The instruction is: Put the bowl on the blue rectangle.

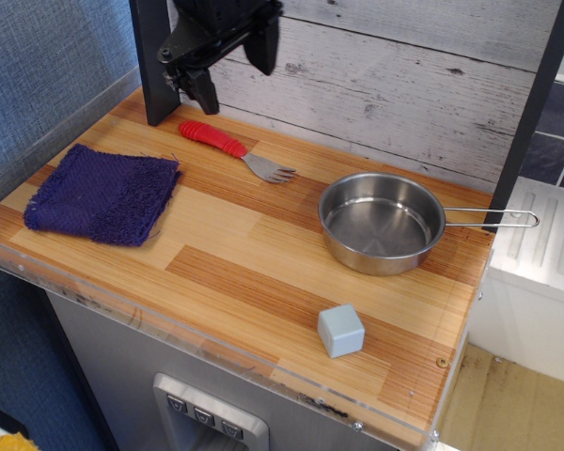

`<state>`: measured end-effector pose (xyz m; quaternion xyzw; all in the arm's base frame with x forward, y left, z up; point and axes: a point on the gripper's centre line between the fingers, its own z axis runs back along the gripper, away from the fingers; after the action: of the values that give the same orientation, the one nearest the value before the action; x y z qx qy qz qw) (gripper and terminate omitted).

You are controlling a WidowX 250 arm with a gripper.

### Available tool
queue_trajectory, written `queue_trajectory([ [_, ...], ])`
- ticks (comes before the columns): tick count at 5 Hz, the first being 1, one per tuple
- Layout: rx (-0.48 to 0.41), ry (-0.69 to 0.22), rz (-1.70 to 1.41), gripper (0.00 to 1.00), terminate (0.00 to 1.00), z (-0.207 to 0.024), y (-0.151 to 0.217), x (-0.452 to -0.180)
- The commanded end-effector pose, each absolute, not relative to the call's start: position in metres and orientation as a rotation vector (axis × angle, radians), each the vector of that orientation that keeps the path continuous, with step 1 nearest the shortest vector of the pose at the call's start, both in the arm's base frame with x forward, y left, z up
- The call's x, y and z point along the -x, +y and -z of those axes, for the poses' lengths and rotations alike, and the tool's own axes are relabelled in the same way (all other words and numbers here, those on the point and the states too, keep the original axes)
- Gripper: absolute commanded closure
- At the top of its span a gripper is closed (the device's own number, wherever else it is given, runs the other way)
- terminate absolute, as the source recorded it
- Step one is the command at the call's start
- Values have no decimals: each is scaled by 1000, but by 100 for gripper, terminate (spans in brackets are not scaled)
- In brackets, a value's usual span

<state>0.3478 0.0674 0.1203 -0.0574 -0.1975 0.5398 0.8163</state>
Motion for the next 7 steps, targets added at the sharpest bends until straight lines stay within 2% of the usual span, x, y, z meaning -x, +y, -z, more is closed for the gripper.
queue_trajectory([
  [1,243,-431,-853,0,0,-108,34,-345],
  [2,303,-395,-781,0,0,-92,24,-348],
  [4,309,-323,-675,0,0,-65,-2,-354],
  [6,277,-234,-585,0,0,-42,-20,-350],
  [7,231,-226,-536,0,0,-38,-21,-352],
])
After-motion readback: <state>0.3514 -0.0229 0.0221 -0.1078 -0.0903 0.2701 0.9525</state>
